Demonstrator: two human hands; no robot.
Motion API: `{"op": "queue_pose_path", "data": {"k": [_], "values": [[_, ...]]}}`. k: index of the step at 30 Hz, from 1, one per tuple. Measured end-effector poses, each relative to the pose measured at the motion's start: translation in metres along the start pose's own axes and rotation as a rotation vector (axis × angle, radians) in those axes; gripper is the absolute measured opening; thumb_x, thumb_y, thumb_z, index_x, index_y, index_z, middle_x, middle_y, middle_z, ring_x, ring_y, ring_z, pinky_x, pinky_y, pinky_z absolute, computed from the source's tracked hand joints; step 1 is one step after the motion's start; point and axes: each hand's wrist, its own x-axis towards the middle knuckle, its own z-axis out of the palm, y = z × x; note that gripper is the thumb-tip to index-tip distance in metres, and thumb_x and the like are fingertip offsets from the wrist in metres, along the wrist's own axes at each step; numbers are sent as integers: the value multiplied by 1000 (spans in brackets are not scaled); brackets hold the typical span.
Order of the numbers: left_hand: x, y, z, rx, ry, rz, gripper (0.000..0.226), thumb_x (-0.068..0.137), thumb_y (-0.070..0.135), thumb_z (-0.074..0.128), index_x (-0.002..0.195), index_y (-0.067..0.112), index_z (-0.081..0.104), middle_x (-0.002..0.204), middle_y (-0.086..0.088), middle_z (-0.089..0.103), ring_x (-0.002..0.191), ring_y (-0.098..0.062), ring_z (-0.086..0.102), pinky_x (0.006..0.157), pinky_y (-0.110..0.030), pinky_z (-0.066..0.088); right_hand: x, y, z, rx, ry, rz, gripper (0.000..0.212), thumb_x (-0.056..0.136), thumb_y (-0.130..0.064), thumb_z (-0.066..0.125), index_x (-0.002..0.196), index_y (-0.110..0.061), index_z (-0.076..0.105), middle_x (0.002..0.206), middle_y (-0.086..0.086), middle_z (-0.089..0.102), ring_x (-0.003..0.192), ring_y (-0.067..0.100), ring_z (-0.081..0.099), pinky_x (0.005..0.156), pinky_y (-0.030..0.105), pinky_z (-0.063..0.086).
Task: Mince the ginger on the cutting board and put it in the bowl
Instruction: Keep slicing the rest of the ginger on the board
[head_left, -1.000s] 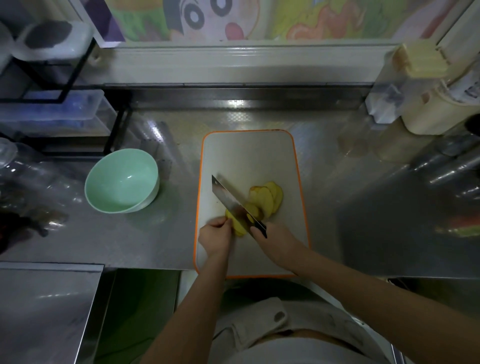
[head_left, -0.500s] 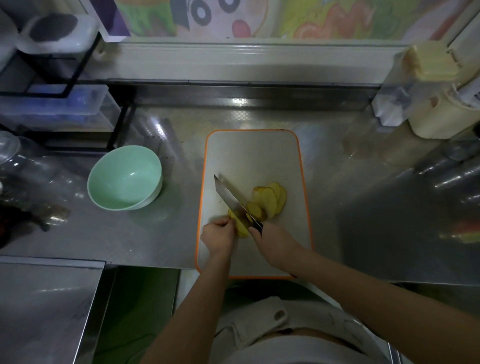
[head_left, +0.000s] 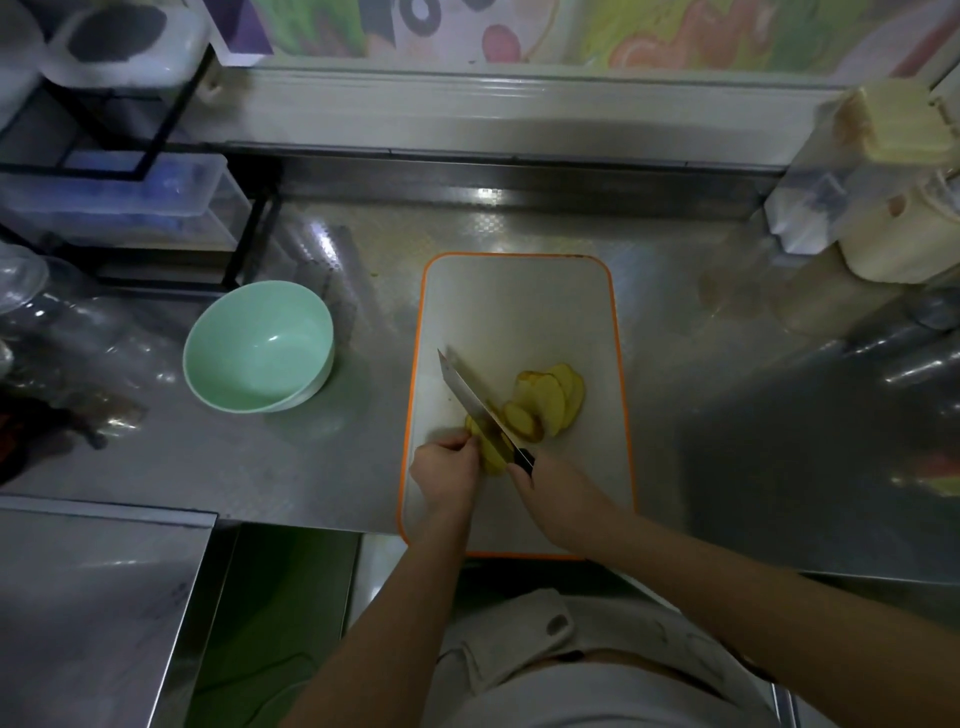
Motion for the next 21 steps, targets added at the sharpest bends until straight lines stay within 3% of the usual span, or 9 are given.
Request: {"op": "queue_pose_path", "data": {"k": [4,7,10,15,17,21], "values": [[0,0,-1,-1,-17,9,17,84,20,64,92,8,74,82,-9,70,82,-21,61,69,-25,41,-3,7,3,-3,-9,18,29,101,-30,36,74,-20,41,68,-4,44,60,10,46,52,19,34],[3,-2,-1,-13,-17,8,18,81,20,68,92,6,74,85,-14,71,85,-25,64,73,-29,46,-2,8,9,-37,-3,10,24,101,-32,36,84,-17,45,75,-1,48,71,15,51,61,25,38],[8,-5,0,-5,-30,2,19,80,21,69,91,6,74,85,-17,71,85,-28,65,75,-33,49,3,10,15,-27,26,-11,25,100,-31,37,82,-17,47,83,7,53,76,19,53,66,28,39],[9,-5,-1,13,-46,21,20,81,22,68,92,6,74,85,-18,71,85,-28,65,72,-31,46,13,15,27,-97,66,-98,31,102,-25,33,116,-8,55,108,13,61,96,25,59,81,31,42],[8,-5,-2,25,-47,26,21,81,23,68,92,6,74,86,-18,71,86,-28,64,72,-31,46,15,18,25,-36,59,-88,30,102,-26,35,112,-7,56,102,13,62,91,26,60,75,31,42],[10,-8,-2,6,-58,30,21,80,22,69,94,8,75,89,-14,72,89,-27,65,80,-35,51,20,29,9,121,16,-35,29,100,-30,38,84,-12,54,73,5,55,65,18,53,58,30,40]]}}
